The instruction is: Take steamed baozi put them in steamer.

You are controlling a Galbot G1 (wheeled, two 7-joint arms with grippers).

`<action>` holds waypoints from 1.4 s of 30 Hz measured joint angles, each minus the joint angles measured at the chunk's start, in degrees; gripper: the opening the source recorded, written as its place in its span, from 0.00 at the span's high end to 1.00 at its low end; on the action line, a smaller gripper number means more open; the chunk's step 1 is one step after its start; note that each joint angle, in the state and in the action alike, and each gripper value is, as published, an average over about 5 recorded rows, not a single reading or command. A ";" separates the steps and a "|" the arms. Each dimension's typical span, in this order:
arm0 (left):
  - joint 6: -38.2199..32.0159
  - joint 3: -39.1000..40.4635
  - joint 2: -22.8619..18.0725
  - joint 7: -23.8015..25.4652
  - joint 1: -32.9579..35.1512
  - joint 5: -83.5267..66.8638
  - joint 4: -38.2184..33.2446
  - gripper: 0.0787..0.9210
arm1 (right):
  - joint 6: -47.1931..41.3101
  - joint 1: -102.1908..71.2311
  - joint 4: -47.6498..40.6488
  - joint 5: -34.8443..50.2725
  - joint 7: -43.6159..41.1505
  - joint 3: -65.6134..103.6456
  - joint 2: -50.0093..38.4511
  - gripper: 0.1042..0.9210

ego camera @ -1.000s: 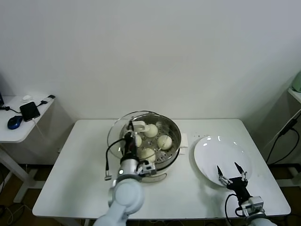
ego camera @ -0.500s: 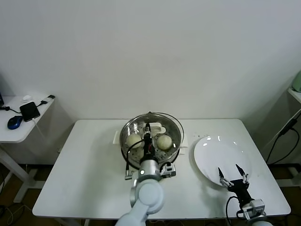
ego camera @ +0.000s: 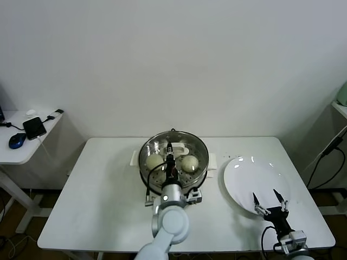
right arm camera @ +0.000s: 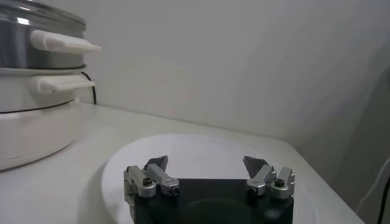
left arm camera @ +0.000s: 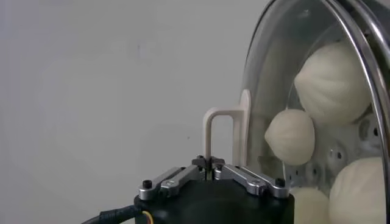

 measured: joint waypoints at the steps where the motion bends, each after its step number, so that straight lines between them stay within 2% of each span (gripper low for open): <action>1: 0.00 -0.03 -0.04 -0.07 0.01 0.05 0.10 0.94 | 0.03 0.00 0.04 -0.03 0.00 0.00 0.02 0.12; 17: -0.60 -1.11 0.63 -0.50 0.99 1.30 0.20 0.94 | 1.08 -0.21 0.44 -1.36 0.09 -0.27 0.59 0.12; 20: -0.61 -1.02 0.93 -0.26 1.07 1.05 -0.12 0.90 | 0.89 -0.38 0.78 -1.30 0.11 -0.39 0.44 0.12; 34: -0.52 1.62 3.86 1.27 3.25 -7.09 -7.82 0.43 | -0.20 -0.65 2.46 0.73 2.89 -1.56 -0.15 0.12; 42: -5.99 -1.56 6.44 -4.29 7.52 -23.60 -15.05 0.17 | 0.14 -0.82 3.28 1.48 3.46 -1.70 0.62 0.12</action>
